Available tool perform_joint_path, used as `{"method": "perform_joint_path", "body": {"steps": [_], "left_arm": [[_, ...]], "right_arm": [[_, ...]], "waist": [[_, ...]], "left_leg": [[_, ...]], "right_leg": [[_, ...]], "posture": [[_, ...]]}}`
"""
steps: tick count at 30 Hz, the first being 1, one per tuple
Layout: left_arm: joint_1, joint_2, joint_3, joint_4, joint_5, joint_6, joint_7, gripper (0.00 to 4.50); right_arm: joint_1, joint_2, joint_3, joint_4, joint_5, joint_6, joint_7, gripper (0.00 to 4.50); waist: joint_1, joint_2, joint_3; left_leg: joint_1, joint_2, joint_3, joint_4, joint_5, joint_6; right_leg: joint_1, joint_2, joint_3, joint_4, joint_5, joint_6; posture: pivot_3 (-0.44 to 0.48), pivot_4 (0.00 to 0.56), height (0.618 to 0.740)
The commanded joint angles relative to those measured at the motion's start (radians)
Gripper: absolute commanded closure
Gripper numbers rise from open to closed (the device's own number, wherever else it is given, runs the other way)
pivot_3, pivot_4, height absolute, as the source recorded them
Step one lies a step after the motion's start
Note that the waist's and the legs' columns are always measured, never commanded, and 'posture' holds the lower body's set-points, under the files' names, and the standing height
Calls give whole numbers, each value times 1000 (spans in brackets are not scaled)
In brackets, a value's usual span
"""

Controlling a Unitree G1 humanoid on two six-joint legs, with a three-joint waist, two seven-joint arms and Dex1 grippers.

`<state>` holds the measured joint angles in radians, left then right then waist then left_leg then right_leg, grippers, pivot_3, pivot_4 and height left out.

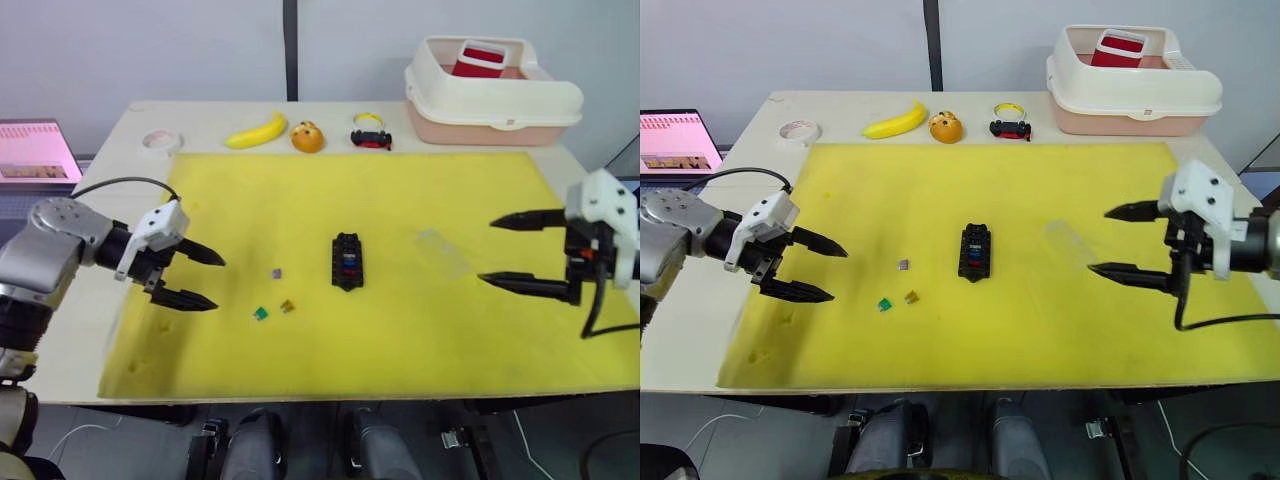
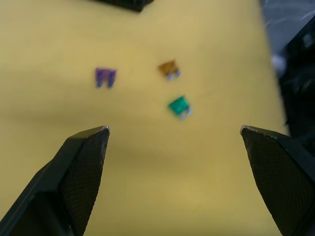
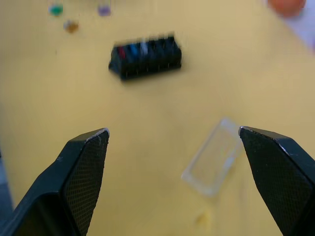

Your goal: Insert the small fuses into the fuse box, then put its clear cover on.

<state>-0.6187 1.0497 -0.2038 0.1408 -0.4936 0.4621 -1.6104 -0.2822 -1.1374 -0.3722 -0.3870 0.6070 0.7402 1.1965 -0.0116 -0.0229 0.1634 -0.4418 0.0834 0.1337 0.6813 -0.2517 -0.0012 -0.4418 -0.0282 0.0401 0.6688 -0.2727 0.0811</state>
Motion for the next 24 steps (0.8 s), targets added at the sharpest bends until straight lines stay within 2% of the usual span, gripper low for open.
{"method": "perform_joint_path", "body": {"steps": [1,4,9,15,24], "left_arm": [[23,28,-4,-70,-91,134,-4,0],[41,59,-75,-124,-197,280,-4,0],[-2,-6,-165,-49,-158,370,-4,0],[-57,-78,-212,66,-118,425,-4,0],[-104,-170,-242,205,-45,415,-4,0]], "right_arm": [[-69,32,39,-95,124,111,-77,23],[-162,126,133,-180,223,188,-176,23],[-267,242,264,-265,274,238,-287,23],[-292,253,298,-264,281,242,-319,23],[-302,248,321,-260,275,229,-324,23]], "waist": [[0,0,0],[-2,0,0],[7,0,0],[18,0,0],[25,0,0]], "left_leg": [[0,0,0,0,0,0],[0,0,-1,0,0,0],[0,0,-1,0,0,0],[-1,0,0,2,0,0],[-1,0,0,2,0,0]], "right_leg": [[0,0,0,0,0,0],[0,0,0,0,0,0],[0,0,0,0,0,0],[0,0,0,0,-1,-2],[0,0,0,0,-1,-2]], "posture": [[0,150,739],[0,150,739],[0,150,739],[0,150,739],[0,150,739]]}}
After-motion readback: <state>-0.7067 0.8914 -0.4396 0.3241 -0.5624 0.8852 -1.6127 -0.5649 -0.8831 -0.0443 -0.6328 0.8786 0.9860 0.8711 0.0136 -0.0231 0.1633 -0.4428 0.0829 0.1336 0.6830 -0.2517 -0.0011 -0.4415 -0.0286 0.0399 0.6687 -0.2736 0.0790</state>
